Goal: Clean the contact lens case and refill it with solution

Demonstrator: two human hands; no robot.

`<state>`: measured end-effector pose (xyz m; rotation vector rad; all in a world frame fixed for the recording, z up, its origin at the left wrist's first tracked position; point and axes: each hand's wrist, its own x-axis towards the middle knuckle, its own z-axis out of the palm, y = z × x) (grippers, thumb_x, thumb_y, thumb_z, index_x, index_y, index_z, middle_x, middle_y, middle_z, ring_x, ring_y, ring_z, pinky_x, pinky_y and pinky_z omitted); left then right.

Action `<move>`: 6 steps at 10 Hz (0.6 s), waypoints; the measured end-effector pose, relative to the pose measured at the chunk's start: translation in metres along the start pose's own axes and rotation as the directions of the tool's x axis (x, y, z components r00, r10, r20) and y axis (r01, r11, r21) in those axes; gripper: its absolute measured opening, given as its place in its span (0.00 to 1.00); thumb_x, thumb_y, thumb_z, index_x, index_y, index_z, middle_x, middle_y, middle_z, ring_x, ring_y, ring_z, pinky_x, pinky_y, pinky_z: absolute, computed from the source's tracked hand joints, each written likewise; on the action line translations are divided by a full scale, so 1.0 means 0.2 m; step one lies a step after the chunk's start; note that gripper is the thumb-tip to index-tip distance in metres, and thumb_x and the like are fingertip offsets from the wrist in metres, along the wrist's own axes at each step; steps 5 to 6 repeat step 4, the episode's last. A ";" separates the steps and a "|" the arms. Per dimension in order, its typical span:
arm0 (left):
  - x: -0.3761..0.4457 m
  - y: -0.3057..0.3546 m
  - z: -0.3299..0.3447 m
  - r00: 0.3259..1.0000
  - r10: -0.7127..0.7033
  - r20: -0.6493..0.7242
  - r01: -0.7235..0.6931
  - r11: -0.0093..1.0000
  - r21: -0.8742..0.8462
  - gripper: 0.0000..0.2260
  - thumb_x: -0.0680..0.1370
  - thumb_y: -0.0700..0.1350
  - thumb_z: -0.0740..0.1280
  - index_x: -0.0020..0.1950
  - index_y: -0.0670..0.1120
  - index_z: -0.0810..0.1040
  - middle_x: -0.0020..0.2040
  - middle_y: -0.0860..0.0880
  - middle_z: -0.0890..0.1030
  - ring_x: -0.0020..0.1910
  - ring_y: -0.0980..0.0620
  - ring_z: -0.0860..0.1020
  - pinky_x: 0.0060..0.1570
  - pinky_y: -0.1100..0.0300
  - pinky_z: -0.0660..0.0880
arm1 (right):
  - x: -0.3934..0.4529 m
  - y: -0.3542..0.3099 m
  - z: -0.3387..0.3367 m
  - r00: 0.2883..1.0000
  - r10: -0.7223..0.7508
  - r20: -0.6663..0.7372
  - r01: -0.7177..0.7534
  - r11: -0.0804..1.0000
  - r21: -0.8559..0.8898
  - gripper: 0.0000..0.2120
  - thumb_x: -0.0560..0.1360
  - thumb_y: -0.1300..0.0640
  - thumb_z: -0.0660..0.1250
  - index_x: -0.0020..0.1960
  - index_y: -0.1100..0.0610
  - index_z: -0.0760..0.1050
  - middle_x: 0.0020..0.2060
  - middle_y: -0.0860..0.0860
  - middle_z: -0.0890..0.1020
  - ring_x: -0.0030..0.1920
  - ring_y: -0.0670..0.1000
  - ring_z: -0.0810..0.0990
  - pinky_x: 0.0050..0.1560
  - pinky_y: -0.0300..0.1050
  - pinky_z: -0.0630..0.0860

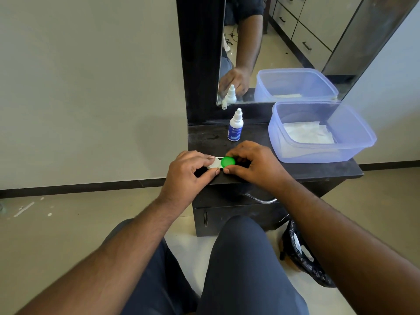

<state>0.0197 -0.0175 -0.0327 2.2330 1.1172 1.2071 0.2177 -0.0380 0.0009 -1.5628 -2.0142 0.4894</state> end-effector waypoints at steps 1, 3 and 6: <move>0.00 0.00 -0.01 1.000 -0.003 0.020 0.003 1.000 0.027 0.11 0.69 0.43 0.77 0.50 0.41 0.85 0.47 0.47 0.85 0.47 0.52 0.80 0.49 0.57 0.76 | 0.00 0.01 -0.01 1.000 0.013 0.014 -0.013 1.000 0.016 0.17 0.69 0.53 0.76 0.57 0.54 0.80 0.47 0.45 0.78 0.46 0.45 0.76 0.46 0.32 0.72; 0.00 0.04 -0.06 0.995 -0.047 0.084 0.039 0.995 0.091 0.17 0.71 0.46 0.76 0.58 0.46 0.82 0.52 0.50 0.84 0.51 0.50 0.76 0.48 0.70 0.65 | -0.01 -0.01 -0.02 0.998 0.064 0.027 -0.065 0.997 0.042 0.20 0.69 0.52 0.76 0.59 0.52 0.79 0.49 0.47 0.80 0.46 0.44 0.77 0.46 0.30 0.73; 0.01 0.06 -0.08 0.988 -0.103 0.112 0.087 0.987 0.132 0.24 0.70 0.49 0.76 0.64 0.46 0.78 0.58 0.49 0.82 0.57 0.49 0.75 0.52 0.64 0.65 | -0.03 -0.03 -0.02 0.993 0.120 0.007 -0.120 0.987 0.110 0.26 0.68 0.51 0.76 0.65 0.52 0.75 0.50 0.47 0.80 0.47 0.44 0.77 0.49 0.35 0.76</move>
